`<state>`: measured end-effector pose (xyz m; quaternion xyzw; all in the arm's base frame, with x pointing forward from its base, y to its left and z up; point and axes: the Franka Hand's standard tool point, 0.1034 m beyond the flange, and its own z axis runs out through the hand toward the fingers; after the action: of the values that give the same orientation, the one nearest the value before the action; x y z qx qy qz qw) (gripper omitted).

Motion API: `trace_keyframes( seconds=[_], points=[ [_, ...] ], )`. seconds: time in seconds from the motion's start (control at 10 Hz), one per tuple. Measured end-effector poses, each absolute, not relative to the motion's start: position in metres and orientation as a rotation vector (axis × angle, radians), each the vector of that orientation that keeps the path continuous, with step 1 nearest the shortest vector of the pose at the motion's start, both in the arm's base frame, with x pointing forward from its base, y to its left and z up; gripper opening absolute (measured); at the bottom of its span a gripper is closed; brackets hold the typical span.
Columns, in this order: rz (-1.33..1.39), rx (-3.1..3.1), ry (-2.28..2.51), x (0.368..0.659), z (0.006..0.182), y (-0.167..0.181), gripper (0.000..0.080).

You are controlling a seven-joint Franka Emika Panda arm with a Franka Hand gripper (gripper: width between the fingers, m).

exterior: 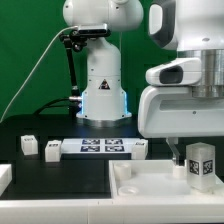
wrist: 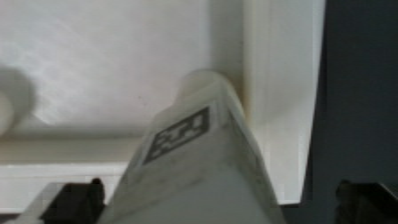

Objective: Assemble one leg

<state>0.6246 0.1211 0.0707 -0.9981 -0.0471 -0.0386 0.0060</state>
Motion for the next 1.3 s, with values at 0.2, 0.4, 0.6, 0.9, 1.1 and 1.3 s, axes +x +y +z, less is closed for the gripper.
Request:
trace_keyframes(
  seconds=[0.2, 0.4, 0.6, 0.9, 1.1, 1.3],
  points=[
    [-0.115, -3.108, -0.396, 0.6226, 0.0694, 0.1197, 0.0649],
    [-0.115, -3.11, -0.359, 0.6225, 0.0691, 0.1198, 0.0637],
    [-0.114, -3.113, -0.332, 0.6224, 0.0689, 0.1198, 0.0285],
    [-0.08, -3.091, 0.295, 0.6242, 0.0682, 0.119, 0.0289],
    [-0.061, -2.988, 0.745, 0.6245, 0.0675, 0.117, 0.0289],
    [-0.045, -2.768, 1.302, 0.6237, 0.0668, 0.1176, 0.0289]
  ],
)
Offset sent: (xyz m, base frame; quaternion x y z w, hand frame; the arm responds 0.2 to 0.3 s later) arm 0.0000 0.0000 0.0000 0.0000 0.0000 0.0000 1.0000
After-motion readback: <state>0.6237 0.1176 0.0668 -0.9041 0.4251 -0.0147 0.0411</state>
